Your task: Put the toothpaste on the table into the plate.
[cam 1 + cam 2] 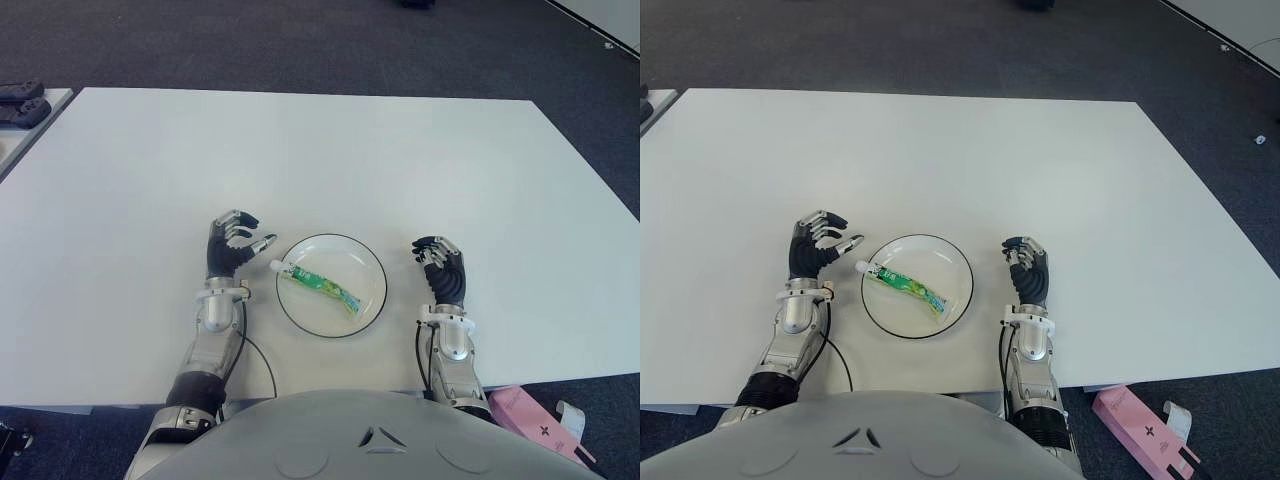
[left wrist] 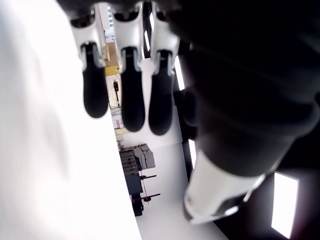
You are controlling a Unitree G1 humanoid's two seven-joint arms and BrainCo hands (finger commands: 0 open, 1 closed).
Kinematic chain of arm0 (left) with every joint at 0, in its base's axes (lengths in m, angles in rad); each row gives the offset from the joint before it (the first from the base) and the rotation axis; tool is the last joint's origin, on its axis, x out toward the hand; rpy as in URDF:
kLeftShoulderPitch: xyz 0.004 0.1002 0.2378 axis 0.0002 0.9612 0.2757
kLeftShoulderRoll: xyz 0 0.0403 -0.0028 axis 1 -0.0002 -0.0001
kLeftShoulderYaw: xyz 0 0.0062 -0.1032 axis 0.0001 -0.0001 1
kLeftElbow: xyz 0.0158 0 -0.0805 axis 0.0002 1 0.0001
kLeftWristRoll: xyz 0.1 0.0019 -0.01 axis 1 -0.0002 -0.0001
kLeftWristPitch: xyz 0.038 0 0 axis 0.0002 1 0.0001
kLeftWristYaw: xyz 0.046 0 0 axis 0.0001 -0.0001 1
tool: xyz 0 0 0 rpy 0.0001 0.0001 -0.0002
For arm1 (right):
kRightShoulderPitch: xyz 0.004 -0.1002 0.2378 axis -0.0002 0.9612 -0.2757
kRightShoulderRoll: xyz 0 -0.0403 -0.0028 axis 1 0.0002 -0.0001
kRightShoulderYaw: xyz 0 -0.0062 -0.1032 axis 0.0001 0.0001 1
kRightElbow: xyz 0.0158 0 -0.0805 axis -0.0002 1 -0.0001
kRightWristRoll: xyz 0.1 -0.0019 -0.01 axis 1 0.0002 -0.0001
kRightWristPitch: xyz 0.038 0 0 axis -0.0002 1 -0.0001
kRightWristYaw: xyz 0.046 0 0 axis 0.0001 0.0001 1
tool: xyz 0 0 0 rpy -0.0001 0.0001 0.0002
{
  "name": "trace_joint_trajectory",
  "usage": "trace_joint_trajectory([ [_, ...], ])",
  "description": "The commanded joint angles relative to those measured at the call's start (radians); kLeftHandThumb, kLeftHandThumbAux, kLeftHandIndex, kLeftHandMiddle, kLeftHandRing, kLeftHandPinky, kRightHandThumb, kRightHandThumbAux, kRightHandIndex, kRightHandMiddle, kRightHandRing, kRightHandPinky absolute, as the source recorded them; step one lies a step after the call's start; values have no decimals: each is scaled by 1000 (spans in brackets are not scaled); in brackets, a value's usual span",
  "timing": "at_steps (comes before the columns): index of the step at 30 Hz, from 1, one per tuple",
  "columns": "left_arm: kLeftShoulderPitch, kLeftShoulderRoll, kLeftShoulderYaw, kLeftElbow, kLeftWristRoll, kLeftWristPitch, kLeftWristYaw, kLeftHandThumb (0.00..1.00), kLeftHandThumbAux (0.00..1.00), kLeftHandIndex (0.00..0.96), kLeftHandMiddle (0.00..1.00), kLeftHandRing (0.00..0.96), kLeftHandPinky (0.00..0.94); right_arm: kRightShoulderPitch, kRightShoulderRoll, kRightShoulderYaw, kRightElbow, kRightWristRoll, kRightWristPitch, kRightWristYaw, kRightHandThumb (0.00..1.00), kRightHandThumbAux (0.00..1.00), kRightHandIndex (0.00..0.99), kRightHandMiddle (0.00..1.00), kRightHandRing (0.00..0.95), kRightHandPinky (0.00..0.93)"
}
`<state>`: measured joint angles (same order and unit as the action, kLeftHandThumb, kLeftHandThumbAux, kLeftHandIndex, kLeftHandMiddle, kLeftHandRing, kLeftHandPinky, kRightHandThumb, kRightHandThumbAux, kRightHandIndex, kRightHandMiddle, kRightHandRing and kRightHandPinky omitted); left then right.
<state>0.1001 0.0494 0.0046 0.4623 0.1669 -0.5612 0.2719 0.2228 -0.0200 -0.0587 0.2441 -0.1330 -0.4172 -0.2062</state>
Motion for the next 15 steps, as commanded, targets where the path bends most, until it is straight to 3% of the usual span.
trace_joint_trajectory([
  [1, 45, -2, 10, 55, 10, -1, 15, 0, 989, 490, 488, 486, 496, 12, 2, 3, 17, 7, 5, 11, 715, 731, 427, 476, 464, 467],
  [15, 42, 14, 11, 66, 43, 2, 41, 0, 996, 473, 477, 484, 475, 18, 0, 4, 10, 3, 17, 22, 715, 731, 427, 478, 466, 467],
])
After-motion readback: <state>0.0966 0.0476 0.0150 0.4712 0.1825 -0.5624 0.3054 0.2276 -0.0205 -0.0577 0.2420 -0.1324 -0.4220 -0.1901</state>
